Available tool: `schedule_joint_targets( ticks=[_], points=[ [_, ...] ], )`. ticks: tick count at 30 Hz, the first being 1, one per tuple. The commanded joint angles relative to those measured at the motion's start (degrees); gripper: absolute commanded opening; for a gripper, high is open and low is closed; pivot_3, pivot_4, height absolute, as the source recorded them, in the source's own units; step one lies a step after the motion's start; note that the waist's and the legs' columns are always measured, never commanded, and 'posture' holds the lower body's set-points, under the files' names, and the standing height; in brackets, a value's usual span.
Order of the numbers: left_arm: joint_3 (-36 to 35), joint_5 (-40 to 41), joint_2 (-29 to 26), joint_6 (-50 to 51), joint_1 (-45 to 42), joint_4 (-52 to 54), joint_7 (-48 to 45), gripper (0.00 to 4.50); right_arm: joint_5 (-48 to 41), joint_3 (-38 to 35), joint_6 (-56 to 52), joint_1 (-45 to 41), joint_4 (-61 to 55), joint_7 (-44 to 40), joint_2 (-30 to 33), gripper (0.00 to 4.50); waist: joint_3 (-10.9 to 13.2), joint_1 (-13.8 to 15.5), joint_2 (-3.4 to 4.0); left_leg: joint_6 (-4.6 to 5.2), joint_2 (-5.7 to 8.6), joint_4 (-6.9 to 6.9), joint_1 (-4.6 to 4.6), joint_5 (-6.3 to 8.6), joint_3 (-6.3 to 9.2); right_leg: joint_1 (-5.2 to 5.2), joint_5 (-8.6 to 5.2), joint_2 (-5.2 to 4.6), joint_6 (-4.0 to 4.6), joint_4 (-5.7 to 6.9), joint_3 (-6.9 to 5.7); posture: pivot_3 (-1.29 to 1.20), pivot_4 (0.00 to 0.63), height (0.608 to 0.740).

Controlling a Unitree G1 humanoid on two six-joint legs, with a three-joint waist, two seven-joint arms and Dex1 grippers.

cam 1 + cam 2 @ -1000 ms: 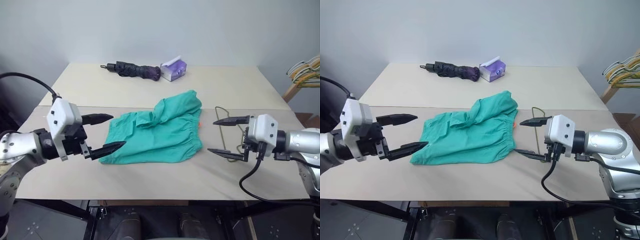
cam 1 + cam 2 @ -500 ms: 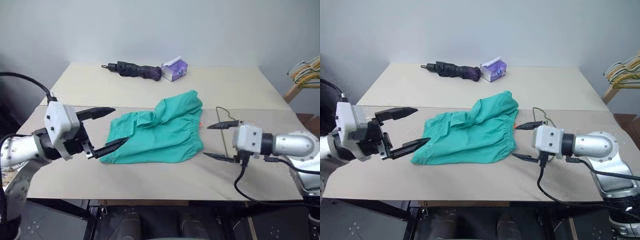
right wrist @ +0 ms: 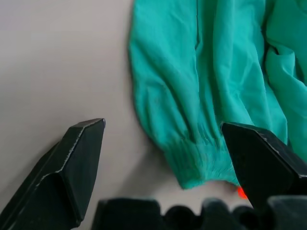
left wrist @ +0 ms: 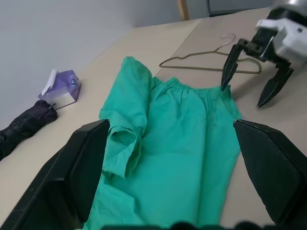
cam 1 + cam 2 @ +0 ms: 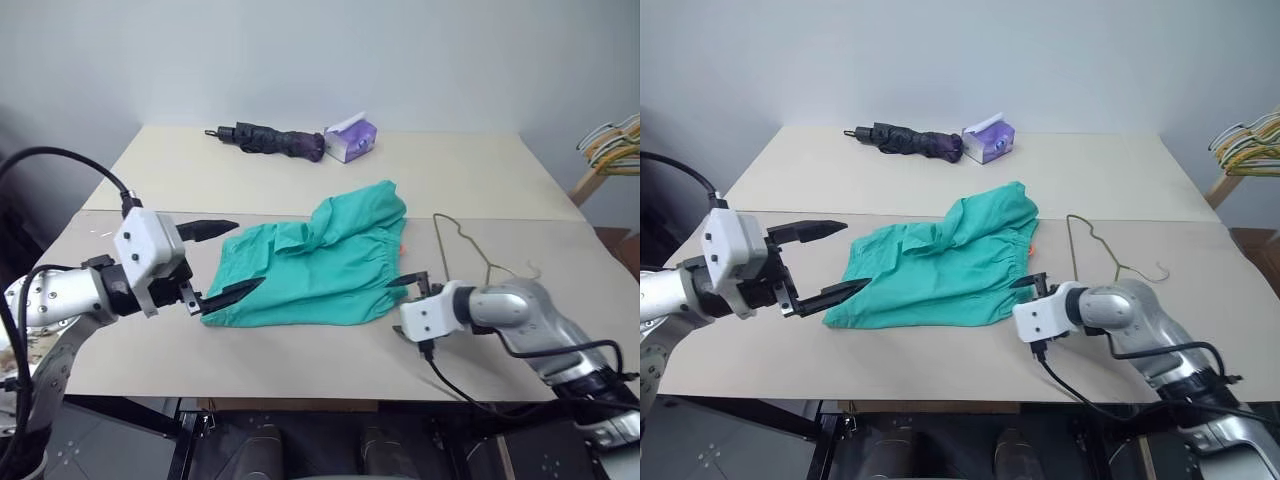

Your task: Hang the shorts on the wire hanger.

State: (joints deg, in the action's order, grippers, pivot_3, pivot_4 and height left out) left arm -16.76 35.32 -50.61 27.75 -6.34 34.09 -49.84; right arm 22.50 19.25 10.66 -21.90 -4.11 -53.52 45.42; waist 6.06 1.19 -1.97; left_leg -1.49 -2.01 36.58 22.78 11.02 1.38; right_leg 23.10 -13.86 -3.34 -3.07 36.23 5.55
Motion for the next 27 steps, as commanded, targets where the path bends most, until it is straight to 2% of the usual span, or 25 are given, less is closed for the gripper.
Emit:
schedule_joint_targets(
  ticks=[1, 3, 8, 14, 15, 20, 27],
  points=[
    [-0.3, -0.51, -0.69, -0.55, -0.82, 0.38, -0.03, 4.49, 5.63, 1.42, 3.17, -3.46, 3.35, 3.57, -0.05, 4.32, 0.02, 0.02, 0.02, 0.0, 0.0, 0.0, 0.02, 0.0, 0.0, 0.0, 0.0, 0.0, 0.0, 0.0, 0.0, 0.15, 0.092, 0.74],
    [-0.38, -0.73, -0.74, -0.49, -0.51, 0.56, -0.13, 4.5, 7.2, 2.64, 4.81, -4.88, 5.57, 4.14, -0.12, 3.93, 0.02, 0.04, 0.01, 0.0, 0.0, 0.0, 0.03, 0.01, 0.01, -0.01, -0.01, 0.0, -0.01, -0.03, 0.0, 0.15, 0.093, 0.74],
    [-0.28, -2.6, -1.22, -0.91, 1.46, 1.76, -0.38, 4.5, 8.69, 3.6, 7.91, -6.59, 8.36, 5.49, -0.74, 2.26, 0.03, 0.2, 0.01, 0.01, 0.0, 0.0, 0.04, 0.01, 0.02, -0.01, -0.02, -0.01, -0.01, -0.03, -0.01, 0.16, 0.094, 0.74],
    [1.78, -9.02, -3.85, -5.53, 5.06, 0.65, -3.48, 4.5, 8.1, 3.23, 9.04, -7.27, 8.94, 5.24, -0.91, 0.15, 0.11, 0.08, 0.1, 0.01, -0.01, 0.0, 0.03, 0.01, 0.02, 0.0, -0.03, 0.0, 0.01, -0.02, 0.0, 0.16, 0.1, 0.74],
    [2.38, -11.0, -4.64, -7.67, 5.81, -0.29, -4.49, 4.5, 8.15, 3.19, 9.49, -7.35, 9.12, 5.47, -0.81, 0.04, 0.13, 0.08, 0.12, 0.01, -0.01, 0.0, 0.03, 0.01, 0.01, 0.0, -0.05, 0.0, 0.04, -0.02, 0.0, 0.16, 0.1, 0.74],
    [5.81, -21.93, -7.8, -25.56, 10.74, -7.3, -11.24, 4.5, 8.18, 2.56, 8.87, -7.31, 9.32, 6.43, -1.25, 0.04, 0.19, 0.03, 0.19, 0.01, -0.01, -0.02, 0.04, 0.01, -0.01, 0.03, -0.09, -0.01, 0.13, -0.04, 0.0, 0.15, 0.1, 0.74],
    [12.3, -36.22, -9.2, -40.39, 12.72, -14.77, -10.11, 4.5, 7.44, 2.24, 8.25, -7.19, 9.03, 6.37, -1.49, 0.04, 0.21, 0.03, 0.22, 0.01, -0.03, -0.02, 0.04, 0.01, -0.03, 0.04, -0.11, -0.03, 0.16, -0.03, 0.01, 0.14, 0.095, 0.74]
  ],
)
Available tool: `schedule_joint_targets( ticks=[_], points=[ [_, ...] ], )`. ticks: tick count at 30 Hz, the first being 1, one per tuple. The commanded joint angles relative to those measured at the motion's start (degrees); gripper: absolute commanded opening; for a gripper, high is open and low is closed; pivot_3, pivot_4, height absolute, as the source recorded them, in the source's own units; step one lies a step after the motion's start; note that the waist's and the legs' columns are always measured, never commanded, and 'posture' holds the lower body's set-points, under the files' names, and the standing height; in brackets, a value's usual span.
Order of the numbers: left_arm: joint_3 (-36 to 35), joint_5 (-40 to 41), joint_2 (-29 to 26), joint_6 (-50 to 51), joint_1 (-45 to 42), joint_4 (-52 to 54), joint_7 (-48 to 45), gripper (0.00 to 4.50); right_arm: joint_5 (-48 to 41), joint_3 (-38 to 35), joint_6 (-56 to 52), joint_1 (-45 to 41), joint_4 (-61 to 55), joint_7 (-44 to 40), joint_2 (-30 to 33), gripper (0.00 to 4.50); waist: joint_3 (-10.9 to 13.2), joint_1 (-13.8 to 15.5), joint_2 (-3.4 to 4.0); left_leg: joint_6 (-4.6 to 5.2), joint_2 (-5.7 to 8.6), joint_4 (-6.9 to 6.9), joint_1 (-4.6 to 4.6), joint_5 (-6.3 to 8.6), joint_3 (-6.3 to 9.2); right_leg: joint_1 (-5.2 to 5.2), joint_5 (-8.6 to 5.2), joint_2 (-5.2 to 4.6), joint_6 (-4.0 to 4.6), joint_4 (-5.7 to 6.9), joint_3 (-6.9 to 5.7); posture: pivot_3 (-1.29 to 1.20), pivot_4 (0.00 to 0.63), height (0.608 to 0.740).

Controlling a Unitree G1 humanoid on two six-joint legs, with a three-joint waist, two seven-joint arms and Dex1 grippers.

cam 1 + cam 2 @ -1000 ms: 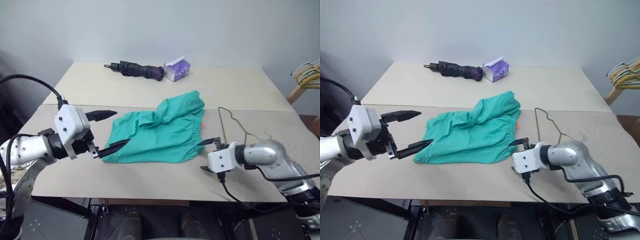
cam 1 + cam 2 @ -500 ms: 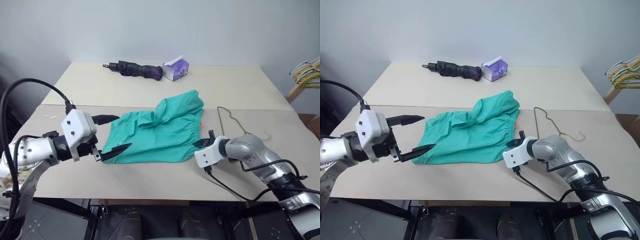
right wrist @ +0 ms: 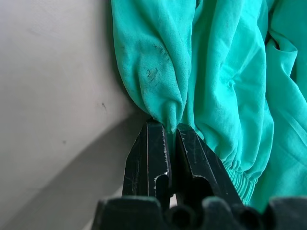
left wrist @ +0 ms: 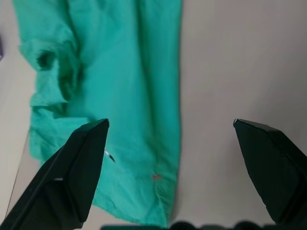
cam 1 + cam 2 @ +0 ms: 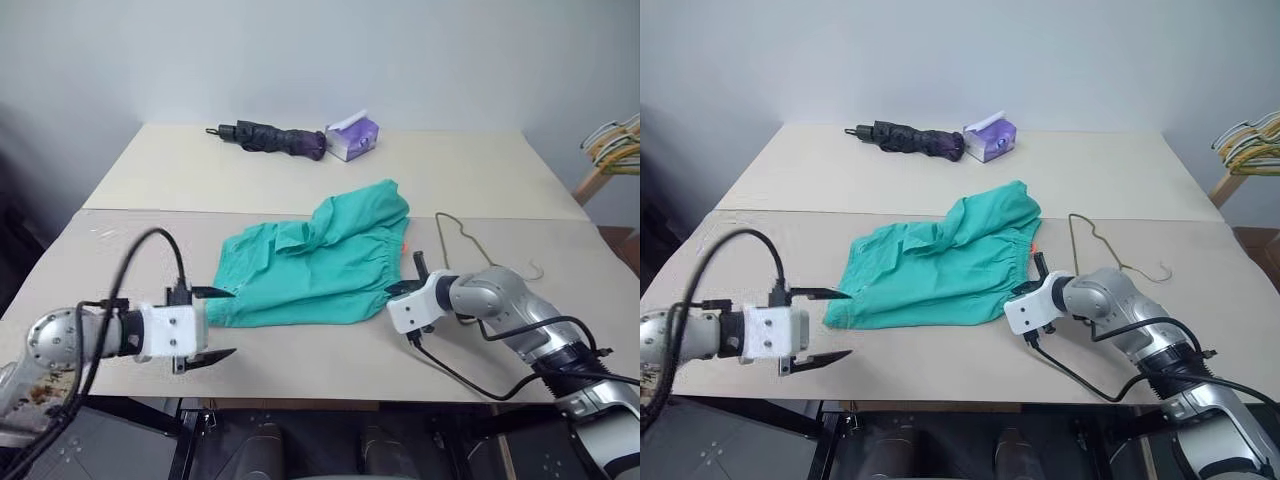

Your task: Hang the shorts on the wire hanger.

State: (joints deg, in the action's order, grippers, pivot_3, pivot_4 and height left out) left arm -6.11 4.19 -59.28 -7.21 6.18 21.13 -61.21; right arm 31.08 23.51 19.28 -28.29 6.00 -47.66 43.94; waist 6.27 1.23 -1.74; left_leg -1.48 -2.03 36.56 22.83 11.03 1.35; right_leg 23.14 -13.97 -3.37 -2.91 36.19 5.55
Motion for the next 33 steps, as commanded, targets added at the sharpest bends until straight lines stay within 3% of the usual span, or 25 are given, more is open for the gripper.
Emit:
schedule_joint_targets(
  ticks=[1, 8, 16, 24, 27, 33],
  points=[
    [2.3, -6.87, -0.45, -5.96, 0.36, -2.25, 1.97, 4.5, -1.34, -2.12, -0.48, -0.76, -1.19, 0.45, -0.02, 0.04, 0.0, -0.01, 0.0, 0.0, 0.0, 0.0, 0.0, 0.0, -0.01, 0.0, 0.0, 0.0, 0.0, 0.0, 0.0, 0.14, 0.095, 0.74],
    [5.54, -17.43, -0.09, -11.3, 0.85, -5.53, 7.08, 4.5, -2.05, -2.56, -0.84, -0.14, -2.2, 0.21, 0.63, 0.04, 0.01, -0.08, 0.01, 0.02, -0.01, -0.01, 0.01, 0.01, -0.01, 0.01, 0.0, 0.0, 0.0, 0.02, 0.0, 0.13, 0.095, 0.74],
    [7.38, -26.43, 4.33, -3.22, -1.79, -8.71, 14.19, 4.5, -2.37, -3.0, -1.59, -0.02, -3.21, -0.03, 0.5, 0.04, 0.04, 0.18, 0.27, 0.03, 0.0, -0.02, -0.26, 0.0, -0.03, -0.14, -0.01, 0.0, -0.01, 0.19, 0.01, 0.12, 0.096, 0.74],
    [10.13, -26.22, 5.65, 0.21, -5.81, -11.85, 13.29, 4.5, -2.59, -3.65, -2.1, 0.45, -4.34, -0.29, 0.62, 0.04, -0.03, -0.44, 0.39, 0.03, -0.02, -0.03, -0.58, 0.0, -0.1, -0.16, -0.14, 0.0, 0.15, 0.63, 0.04, 0.1, 0.091, 0.74],
    [11.27, -26.27, 6.33, -0.36, -7.59, -13.12, 13.46, 3.89, -2.7, -3.85, -2.49, 0.53, -4.82, -0.47, 0.51, 0.0, -0.03, -0.42, 0.4, 0.03, -0.01, -0.03, -0.57, 0.0, -0.11, -0.16, -0.16, -0.01, 0.11, 0.63, 0.04, 0.1, 0.088, 0.74],
    [12.57, -26.78, 7.46, -0.44, -10.67, -15.75, 14.29, 1.91, -2.84, -4.14, -2.81, 0.48, -5.31, -0.59, 0.61, 0.0, -0.03, -0.39, 0.39, 0.03, -0.01, -0.03, -0.55, 0.0, -0.11, -0.15, -0.16, -0.01, 0.11, 0.63, 0.05, 0.09, 0.087, 0.74]
  ],
)
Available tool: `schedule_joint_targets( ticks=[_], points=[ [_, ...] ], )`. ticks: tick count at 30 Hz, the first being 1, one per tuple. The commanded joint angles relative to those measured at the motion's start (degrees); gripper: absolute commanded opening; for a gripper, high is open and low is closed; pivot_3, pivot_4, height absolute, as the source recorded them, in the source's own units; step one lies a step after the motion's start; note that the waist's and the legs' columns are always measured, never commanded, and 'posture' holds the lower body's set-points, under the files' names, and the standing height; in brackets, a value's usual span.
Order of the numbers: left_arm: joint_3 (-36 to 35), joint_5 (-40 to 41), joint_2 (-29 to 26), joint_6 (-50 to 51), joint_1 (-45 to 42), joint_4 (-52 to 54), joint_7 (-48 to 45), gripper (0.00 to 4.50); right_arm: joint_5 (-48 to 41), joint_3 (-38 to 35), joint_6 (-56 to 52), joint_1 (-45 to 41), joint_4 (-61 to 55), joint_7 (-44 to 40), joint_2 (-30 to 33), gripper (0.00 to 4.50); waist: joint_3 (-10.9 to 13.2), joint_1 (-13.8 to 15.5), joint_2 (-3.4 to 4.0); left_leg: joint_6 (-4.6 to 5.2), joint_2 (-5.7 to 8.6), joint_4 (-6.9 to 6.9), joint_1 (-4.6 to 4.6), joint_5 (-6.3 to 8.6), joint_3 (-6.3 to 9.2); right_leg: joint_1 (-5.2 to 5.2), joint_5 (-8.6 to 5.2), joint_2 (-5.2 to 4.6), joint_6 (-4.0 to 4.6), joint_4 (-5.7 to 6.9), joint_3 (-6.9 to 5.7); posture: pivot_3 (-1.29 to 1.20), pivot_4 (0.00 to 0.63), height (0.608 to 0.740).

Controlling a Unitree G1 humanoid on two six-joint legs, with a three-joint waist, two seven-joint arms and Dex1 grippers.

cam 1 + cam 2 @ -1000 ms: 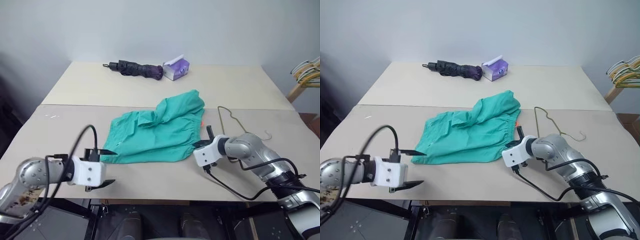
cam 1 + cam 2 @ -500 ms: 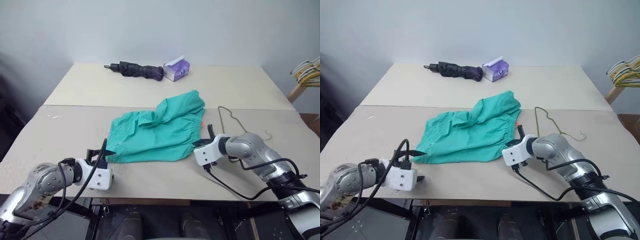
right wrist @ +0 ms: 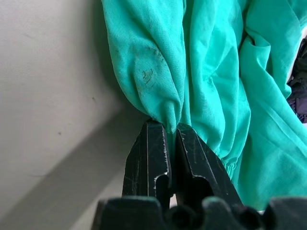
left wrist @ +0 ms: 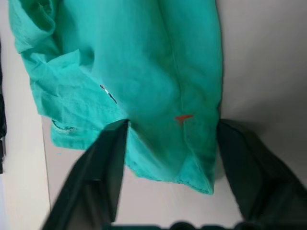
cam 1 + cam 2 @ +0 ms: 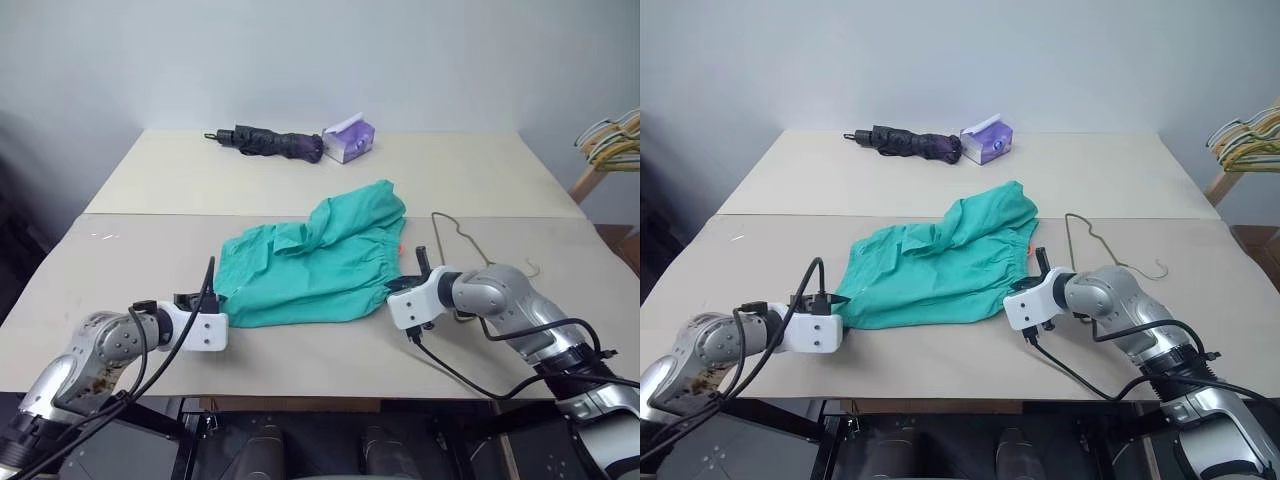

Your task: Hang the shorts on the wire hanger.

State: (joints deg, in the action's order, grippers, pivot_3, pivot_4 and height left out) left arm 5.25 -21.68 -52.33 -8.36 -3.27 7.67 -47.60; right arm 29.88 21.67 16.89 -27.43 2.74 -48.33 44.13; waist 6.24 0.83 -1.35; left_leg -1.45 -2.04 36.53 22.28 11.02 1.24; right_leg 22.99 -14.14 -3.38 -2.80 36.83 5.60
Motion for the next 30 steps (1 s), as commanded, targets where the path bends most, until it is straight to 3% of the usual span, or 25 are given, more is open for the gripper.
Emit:
schedule_joint_targets(
  ticks=[1, 6, 13, 17, 20, 23, 27, 30],
  points=[
    [1.31, -0.98, 0.68, 0.65, -1.76, -2.86, 0.97, 1.56, -1.72, -2.3, -0.4, -0.38, -2.11, 0.04, 0.44, 0.0, 0.0, -0.04, 0.0, 0.0, 0.0, 0.0, 0.02, 0.0, 0.01, 0.02, 0.0, 0.01, 0.0, 0.0, 0.0, 0.09, 0.086, 0.74],
    [1.6, -1.21, 1.57, 0.36, -3.77, -4.92, 2.54, 0.01, -2.09, -2.17, -0.31, -0.57, -2.29, -0.02, 0.49, 0.0, 0.02, -0.18, -0.04, 0.0, -0.01, 0.0, 0.08, 0.0, 0.01, 0.07, -0.01, 0.02, -0.02, 0.0, 0.0, 0.09, 0.087, 0.74],
    [0.05, 4.41, -2.25, -1.8, -4.23, -3.95, -3.32, 0.01, -5.85, -3.26, 1.26, -0.74, -3.65, -1.69, 1.56, 0.0, 0.08, -0.24, -0.13, 0.0, -0.01, -0.08, 0.15, 0.0, 0.02, 0.14, -0.05, 0.02, -0.08, -0.01, 0.01, 0.09, 0.093, 0.74],
    [-1.7, 16.77, -8.47, -9.27, -5.83, -4.36, -14.35, 0.01, -18.4, -4.56, 4.92, -0.56, -6.14, -9.63, 4.91, 0.0, 0.23, -0.33, -0.2, 0.0, -0.02, -0.18, 0.19, 0.0, 0.0, 0.19, -0.11, 0.0, 0.01, -0.06, 0.01, 0.08, 0.097, 0.74],
    [-2.7, 27.68, -13.32, -11.43, -8.36, -5.53, -26.12, 0.01, -35.19, -6.63, -0.92, 0.46, -12.11, -21.22, 8.81, 0.0, 0.49, -0.23, -0.28, 0.0, -0.04, -0.23, 0.24, 0.01, 0.02, 0.21, -0.17, -0.01, 0.05, -0.07, -0.02, 0.08, 0.096, 0.74],
    [-1.76, 32.38, -14.65, -12.66, -11.4, -7.07, -32.5, 0.01, -42.69, -7.93, -4.78, -0.25, -13.43, -26.74, 10.36, 0.0, 0.49, -0.31, -0.28, 0.07, -0.04, -0.23, 0.26, 0.05, 0.0, 0.16, -0.22, -0.01, 0.04, -0.09, -0.02, 0.08, 0.094, 0.74],
    [0.72, 29.21, -5.75, -8.12, -26.39, -14.58, -27.79, 0.01, -45.45, -9.64, -10.73, -10.13, -5.12, -27.06, 5.82, 0.0, 0.57, -0.25, -0.28, 0.08, -0.03, 0.02, 0.24, 0.04, 0.03, 0.14, -0.16, 0.05, 0.03, 0.07, -0.03, 0.08, 0.085, 0.74],
    [2.13, 22.12, 3.0, -6.47, -41.17, -27.63, -17.72, 0.01, -38.32, -8.83, -9.3, -22.62, 10.59, -22.37, 1.1, 0.0, 0.54, -0.26, -0.33, 0.18, -0.05, 0.24, 0.18, -0.05, 0.14, 0.0, 0.11, 0.17, -0.05, 0.1, -0.07, 0.08, 0.073, 0.74]
  ],
)
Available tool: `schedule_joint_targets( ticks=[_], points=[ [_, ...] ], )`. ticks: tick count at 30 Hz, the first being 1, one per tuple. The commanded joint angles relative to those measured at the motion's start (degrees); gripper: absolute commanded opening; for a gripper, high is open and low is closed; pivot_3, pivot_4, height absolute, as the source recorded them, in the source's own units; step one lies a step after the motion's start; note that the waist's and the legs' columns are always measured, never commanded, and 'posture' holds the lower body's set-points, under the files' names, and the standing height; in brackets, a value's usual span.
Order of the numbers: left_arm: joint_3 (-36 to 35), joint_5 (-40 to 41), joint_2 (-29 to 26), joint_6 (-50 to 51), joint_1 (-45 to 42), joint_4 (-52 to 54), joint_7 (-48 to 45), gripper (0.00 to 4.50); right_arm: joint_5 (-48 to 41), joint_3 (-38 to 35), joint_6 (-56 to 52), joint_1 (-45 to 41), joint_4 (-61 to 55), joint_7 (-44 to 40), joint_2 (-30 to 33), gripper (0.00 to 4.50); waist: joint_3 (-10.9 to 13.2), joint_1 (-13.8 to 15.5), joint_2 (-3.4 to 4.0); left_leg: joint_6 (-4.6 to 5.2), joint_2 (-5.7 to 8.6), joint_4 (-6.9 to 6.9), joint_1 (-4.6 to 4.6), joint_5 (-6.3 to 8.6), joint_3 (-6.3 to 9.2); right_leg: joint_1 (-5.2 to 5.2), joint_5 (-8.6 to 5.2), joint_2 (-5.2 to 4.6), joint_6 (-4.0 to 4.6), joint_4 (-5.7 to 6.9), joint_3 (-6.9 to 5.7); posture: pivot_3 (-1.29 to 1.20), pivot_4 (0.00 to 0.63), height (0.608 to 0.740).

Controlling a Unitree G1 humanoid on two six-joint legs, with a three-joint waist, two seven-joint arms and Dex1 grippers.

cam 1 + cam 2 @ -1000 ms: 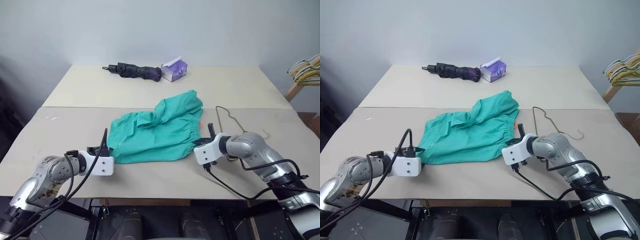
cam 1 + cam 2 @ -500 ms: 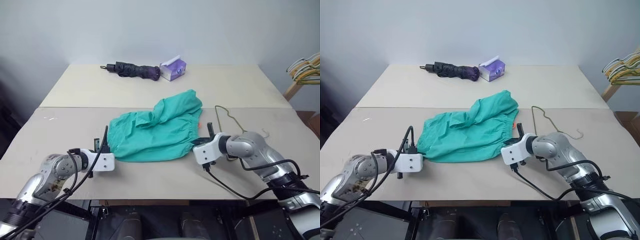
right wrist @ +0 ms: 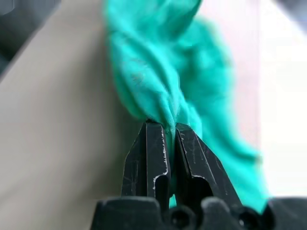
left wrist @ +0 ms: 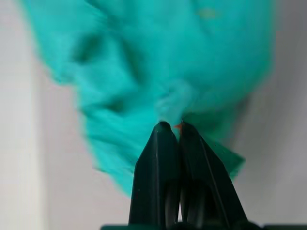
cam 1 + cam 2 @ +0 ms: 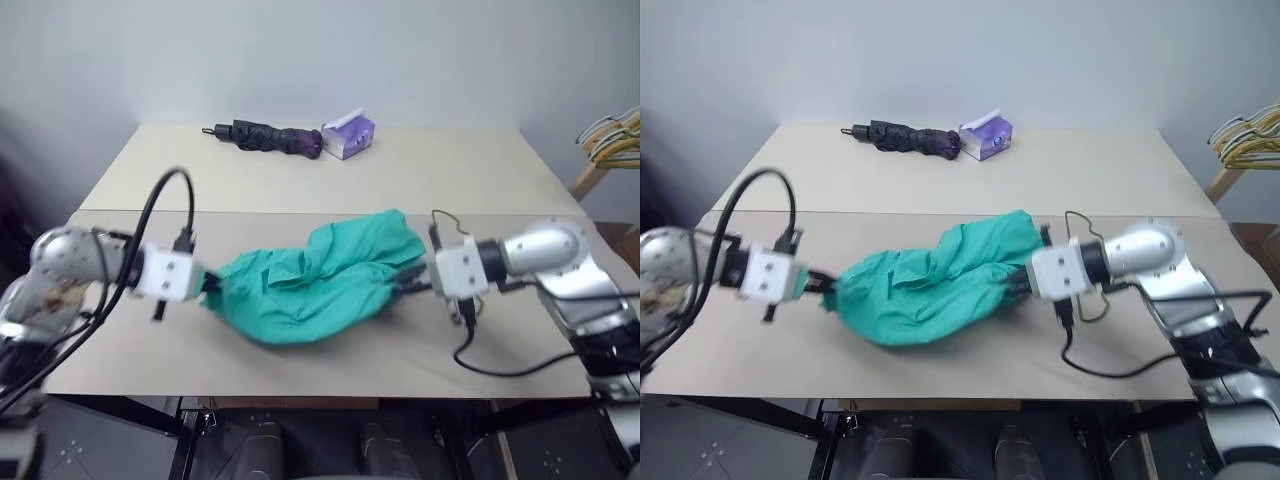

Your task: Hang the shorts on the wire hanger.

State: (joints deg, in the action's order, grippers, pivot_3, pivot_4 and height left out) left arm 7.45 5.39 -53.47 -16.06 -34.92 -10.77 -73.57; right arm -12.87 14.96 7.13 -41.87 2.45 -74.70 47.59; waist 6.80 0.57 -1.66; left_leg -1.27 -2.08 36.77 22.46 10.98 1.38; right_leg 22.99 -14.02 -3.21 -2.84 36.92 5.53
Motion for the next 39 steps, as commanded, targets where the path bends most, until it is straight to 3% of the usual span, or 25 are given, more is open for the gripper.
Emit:
schedule_joint_targets(
  ticks=[1, 3, 5, 7, 8, 11, 13, 16, 21, 28, 33, 39],
  points=[
    [0.2, -6.47, 5.77, 1.11, -12.59, -12.53, 10.25, 0.01, 6.12, -1.91, 1.28, -10.88, 14.7, 5.18, -3.43, 0.0, -0.02, -0.04, -0.04, 0.04, 0.01, 0.01, 0.0, -0.04, 0.0, 0.01, 0.07, 0.01, -0.04, -0.03, 0.0, 0.08, 0.07, 0.74],
    [1.36, -13.02, 9.94, 0.93, -22.14, -23.18, 21.63, 0.01, 13.01, -0.57, 3.4, -19.34, 27.45, 13.61, -6.47, 0.0, -0.06, -0.1, -0.07, 0.04, 0.03, 0.0, 0.07, -0.06, 0.01, 0.04, 0.24, 0.01, -0.35, -0.09, 0.01, 0.08, 0.052, 0.74],
    [2.68, -19.44, 13.96, 3.29, -32.65, -34.39, 35.48, 0.01, 23.55, 2.36, 5.45, -29.37, 42.4, 29.75, -9.32, 0.0, -0.06, -0.14, -0.07, 0.04, 0.08, -0.03, 0.26, -0.05, 0.04, 0.22, 0.26, -0.02, -0.48, -0.09, 0.0, 0.09, 0.045, 0.74],
    [4.55, -25.47, 16.38, 3.56, -42.32, -45.13, 51.34, 0.01, 31.34, 4.88, 5.61, -37.42, 53.87, 46.5, -11.72, 0.0, -0.08, -0.22, -0.1, 0.0, 0.13, -0.04, 0.95, -0.07, 0.06, 1.05, 0.53, -0.07, -0.18, 0.08, 0.02, 0.09, 0.035, 0.74],
    [5.24, -27.24, 17.01, 3.01, -45.07, -48.72, 55.95, 0.01, 33.22, 5.51, 6.04, -39.71, 57.54, 51.11, -12.59, 0.0, -0.1, -0.26, -0.11, -0.06, 0.19, -0.08, 1.35, -0.11, 0.09, 1.47, 0.6, -0.12, -0.12, 0.16, 0.03, 0.09, 0.031, 0.74],
    [5.81, -31.89, 17.74, 3.28, -56.18, -57.4, 78.42, 0.01, 36.09, 3.2, 5.73, -48.09, 65.9, 75.25, -14.82, 0.0, -0.14, -0.43, -0.12, -0.26, 0.2, -0.52, 1.94, -0.22, 0.06, 2.29, 0.65, -0.18, -0.08, 0.21, 0.04, 0.09, 0.024, 0.74],
    [6.28, -34.19, 17.01, 0.78, -60.9, -60.08, 89.39, 0.01, 36.67, 1.66, 7.92, -51.13, 68.23, 86.65, -14.9, 0.0, -0.15, -0.54, -0.13, -0.83, 0.23, -0.95, 2.7, -0.56, 0.05, 3.31, 0.68, -0.27, -0.04, 0.39, 0.06, 0.09, 0.018, 0.74],
    [7.38, -36.46, 15.55, -4.92, -63.53, -61.48, 96.44, 0.01, 37.48, 1.12, 12.2, -51.71, 69.33, 93.67, -14.0, 0.0, -0.15, -0.38, -0.12, -1.58, 0.23, -1.17, 3.27, -0.75, 0.04, 3.97, 0.68, -0.31, -0.03, 0.44, 0.0, 0.09, 0.019, 0.74],
    [8.42, -36.82, 14.23, -14.56, -59.71, -60.86, 92.28, 0.01, 37.68, 1.92, 19.03, -45.83, 69.4, 89.84, -13.21, 0.0, -0.19, -0.13, -0.13, -1.78, 0.26, -1.34, 2.92, -0.73, 0.01, 3.35, 0.66, -0.33, -0.07, -0.15, -0.15, 0.08, 0.02, 0.74],
    [6.3, -29.79, 12.68, -27.03, -41.72, -52.53, 74.34, 0.01, 40.75, 5.44, 33.75, -32.15, 66.17, 80.08, -10.7, 0.0, -0.2, -0.59, -0.14, -1.42, 0.29, -1.23, 2.41, -0.98, 0.03, 2.96, 1.03, -0.3, -0.07, 0.01, -0.11, 0.09, 0.05, 0.74],
    [5.62, -14.8, 7.82, -29.5, -19.37, -31.2, 49.79, 0.01, 42.31, 8.02, 45.37, -23.17, 63.35, 71.59, -8.1, 0.0, -0.19, -2.35, -0.13, -1.37, 0.26, -1.03, 2.19, -1.05, 0.03, 2.72, 1.15, -0.27, -0.07, 0.12, 0.0, 0.09, 0.068, 0.74],
    [5.37, 0.1, -5.93, -19.25, 5.97, -4.1, 24.3, 0.01, 43.04, 10.63, 54.24, -15.71, 61.27, 60.93, -6.19, 0.0, -0.18, -4.77, -0.12, -1.14, 0.16, -0.97, 1.53, -0.91, 0.05, 2.02, 1.12, -0.2, -0.07, 0.14, 0.03, 0.09, 0.088, 0.74]
  ],
)
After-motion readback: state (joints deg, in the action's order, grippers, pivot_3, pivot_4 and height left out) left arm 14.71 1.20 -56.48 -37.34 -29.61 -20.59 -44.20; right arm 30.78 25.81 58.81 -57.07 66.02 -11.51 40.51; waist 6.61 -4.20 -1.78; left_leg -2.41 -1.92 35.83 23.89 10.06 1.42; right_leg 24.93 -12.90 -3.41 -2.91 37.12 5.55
